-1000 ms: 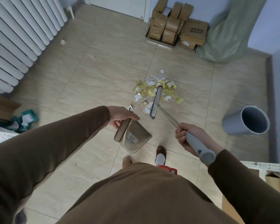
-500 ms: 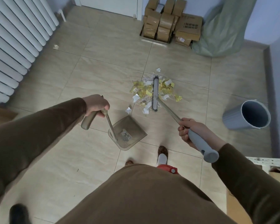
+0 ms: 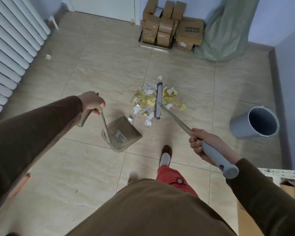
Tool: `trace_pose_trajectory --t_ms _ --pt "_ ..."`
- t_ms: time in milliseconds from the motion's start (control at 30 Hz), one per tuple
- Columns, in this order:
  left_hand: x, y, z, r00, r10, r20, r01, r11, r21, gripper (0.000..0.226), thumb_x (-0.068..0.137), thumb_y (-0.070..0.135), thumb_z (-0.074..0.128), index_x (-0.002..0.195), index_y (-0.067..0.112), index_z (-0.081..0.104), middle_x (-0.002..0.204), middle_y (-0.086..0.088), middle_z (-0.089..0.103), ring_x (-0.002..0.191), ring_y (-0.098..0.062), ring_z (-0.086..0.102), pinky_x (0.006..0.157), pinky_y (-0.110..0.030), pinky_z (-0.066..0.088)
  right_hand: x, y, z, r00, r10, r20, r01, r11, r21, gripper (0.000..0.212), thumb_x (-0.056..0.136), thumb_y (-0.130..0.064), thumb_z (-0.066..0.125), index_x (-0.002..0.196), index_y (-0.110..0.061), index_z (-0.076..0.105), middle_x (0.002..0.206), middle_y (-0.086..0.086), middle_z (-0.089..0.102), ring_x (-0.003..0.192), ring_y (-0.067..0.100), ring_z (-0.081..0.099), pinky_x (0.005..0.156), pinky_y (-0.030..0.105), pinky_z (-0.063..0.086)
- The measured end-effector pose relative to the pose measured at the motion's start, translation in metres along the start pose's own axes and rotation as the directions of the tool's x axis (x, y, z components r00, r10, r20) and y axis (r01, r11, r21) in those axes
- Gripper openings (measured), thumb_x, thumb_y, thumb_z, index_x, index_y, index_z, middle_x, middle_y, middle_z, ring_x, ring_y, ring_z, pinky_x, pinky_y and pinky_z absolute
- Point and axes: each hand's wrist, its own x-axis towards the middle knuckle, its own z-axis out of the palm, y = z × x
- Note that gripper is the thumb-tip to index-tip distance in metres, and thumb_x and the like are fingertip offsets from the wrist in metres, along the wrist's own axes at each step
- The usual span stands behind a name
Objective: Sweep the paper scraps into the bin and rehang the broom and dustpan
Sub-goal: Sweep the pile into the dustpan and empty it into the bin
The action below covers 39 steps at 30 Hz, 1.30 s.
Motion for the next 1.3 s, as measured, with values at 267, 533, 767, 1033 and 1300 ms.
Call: trace_pose_trajectory --t_ms 267,533,767,1033,1300 --pt "0.056 0.102 0.025 1.0 -0.025 0.012 0.025 0.999 -0.037 0.031 0.091 0.004 0.063 0.117 -0.009 0.057 0.114 -0.025 0.063 0.092 -0.034 0.073 0.096 -0.045 0.056 0.053 -0.104 -0.046 0.999 -0.046 -0.021 0.044 0.994 -0.097 0.03 0.098 -0.01 0.054 0.126 -0.018 0.047 0.073 0.008 0.048 0.041 0.008 0.044 0.033 0.018 0.042" --pt "0.103 0.19 0.056 0.997 -0.082 0.01 0.082 0.992 -0.092 0.024 0.089 0.0 0.061 0.11 -0.012 0.06 0.109 -0.026 0.066 0.092 -0.033 0.073 0.093 -0.043 0.057 0.162 -0.24 -0.073 0.983 -0.173 -0.064 0.113 0.839 -0.532 0.042 0.099 -0.007 0.051 0.135 -0.027 0.041 0.089 0.013 0.057 0.056 0.015 0.053 0.043 0.024 0.048" --pt "0.122 0.223 0.069 0.995 -0.096 -0.022 0.093 0.99 -0.108 0.02 0.089 0.002 0.061 0.105 -0.01 0.064 0.104 -0.023 0.067 0.091 -0.031 0.074 0.094 -0.042 0.058 0.264 -0.28 -0.076 0.959 -0.177 -0.22 -0.099 0.52 -0.848 0.029 0.102 -0.012 0.029 0.129 -0.017 0.037 0.086 0.013 0.048 0.06 0.018 0.048 0.046 0.026 0.042" --pt "0.129 0.254 0.083 0.997 -0.076 -0.025 0.071 0.987 -0.142 0.024 0.087 0.007 0.064 0.106 -0.007 0.062 0.105 -0.022 0.066 0.089 -0.033 0.074 0.09 -0.045 0.059 0.259 -0.195 -0.042 0.956 0.042 -0.291 -0.236 0.702 -0.672 0.028 0.106 -0.019 0.019 0.127 -0.013 0.037 0.077 0.01 0.045 0.052 0.016 0.04 0.031 0.016 0.035" --pt "0.122 0.273 0.111 1.0 -0.006 -0.023 0.003 0.987 -0.159 0.019 0.083 0.008 0.06 0.093 -0.008 0.063 0.083 -0.017 0.066 0.085 -0.034 0.074 0.091 -0.049 0.058 0.209 -0.169 -0.016 0.956 0.252 -0.153 -0.283 0.931 -0.231 0.01 0.1 -0.011 0.036 0.103 -0.014 0.045 0.063 0.002 0.043 0.035 0.006 0.042 0.036 0.016 0.041"
